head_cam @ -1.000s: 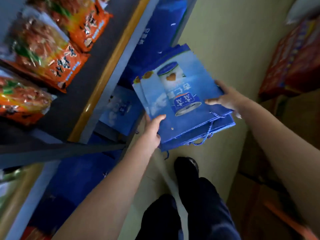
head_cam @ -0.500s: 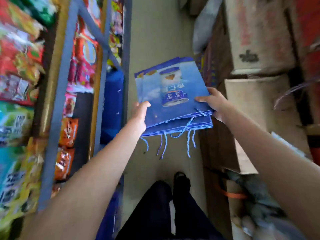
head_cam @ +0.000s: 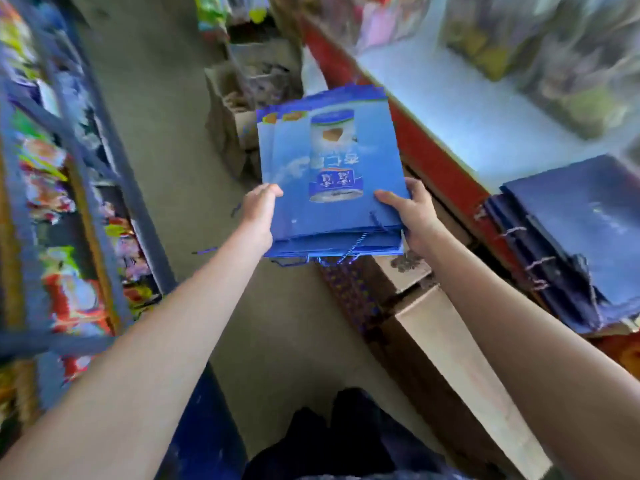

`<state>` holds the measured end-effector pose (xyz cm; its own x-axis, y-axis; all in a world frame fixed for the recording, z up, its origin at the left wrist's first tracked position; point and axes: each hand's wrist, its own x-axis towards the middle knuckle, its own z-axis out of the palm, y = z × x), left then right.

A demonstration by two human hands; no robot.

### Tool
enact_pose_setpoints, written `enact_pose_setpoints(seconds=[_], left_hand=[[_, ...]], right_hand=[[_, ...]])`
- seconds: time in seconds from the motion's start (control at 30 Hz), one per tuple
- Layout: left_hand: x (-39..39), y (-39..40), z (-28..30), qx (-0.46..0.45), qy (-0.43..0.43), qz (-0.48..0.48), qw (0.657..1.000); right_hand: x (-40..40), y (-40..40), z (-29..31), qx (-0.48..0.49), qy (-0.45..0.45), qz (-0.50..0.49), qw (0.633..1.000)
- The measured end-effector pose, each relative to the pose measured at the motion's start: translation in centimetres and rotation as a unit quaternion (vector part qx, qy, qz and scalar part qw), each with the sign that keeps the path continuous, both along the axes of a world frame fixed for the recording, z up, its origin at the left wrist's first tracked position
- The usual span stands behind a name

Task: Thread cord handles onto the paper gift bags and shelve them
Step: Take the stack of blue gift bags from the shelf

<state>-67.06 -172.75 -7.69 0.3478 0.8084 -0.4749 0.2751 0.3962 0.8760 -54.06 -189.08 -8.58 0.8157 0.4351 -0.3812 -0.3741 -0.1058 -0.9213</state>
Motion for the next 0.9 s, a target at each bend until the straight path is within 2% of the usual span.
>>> enact_pose_setpoints(seconds=[0.13,0.27,0.37,0.47,0.57,0.63,0.77,0.9], left_hand=[[11.5,3.7,1.5,0.018,-0.009,-0.135,0.991],[23.3,7.9,-0.1,-0.013,0.04,-0.229,0.973],[31.0,10.1,-1.0,0.004,0.042,-0.303,0.952],[36.5,10.8,0.7,0.019,0.039,-0.364,0.93],[41.7,10.8,0.7,0.058,0.031,-0.444,0.894],[44.4,11.2,-1.0,0.09,0.045,-0.516,0.851],[46.9,12.1,-5.2,0.295,0.172,-0.659,0.67],[47.3,13.8,-7.8,0.375,0.143,-0.738,0.543]], right_hand=[[7.9,0.8,-0.2,0.039,0.026,-0.124,0.991],[16.0,2.6,-2.5,0.085,0.055,-0.21,0.973],[20.3,4.1,-3.6,0.088,0.065,-0.275,0.955],[23.2,5.3,-3.6,0.091,0.072,-0.336,0.935],[25.5,5.7,-4.1,0.063,0.046,-0.393,0.916],[26.6,5.9,-5.2,0.013,0.029,-0.416,0.909],[27.4,5.9,-8.2,-0.155,0.038,-0.305,0.939],[27.1,7.8,-8.9,-0.237,0.081,-0.334,0.909]])
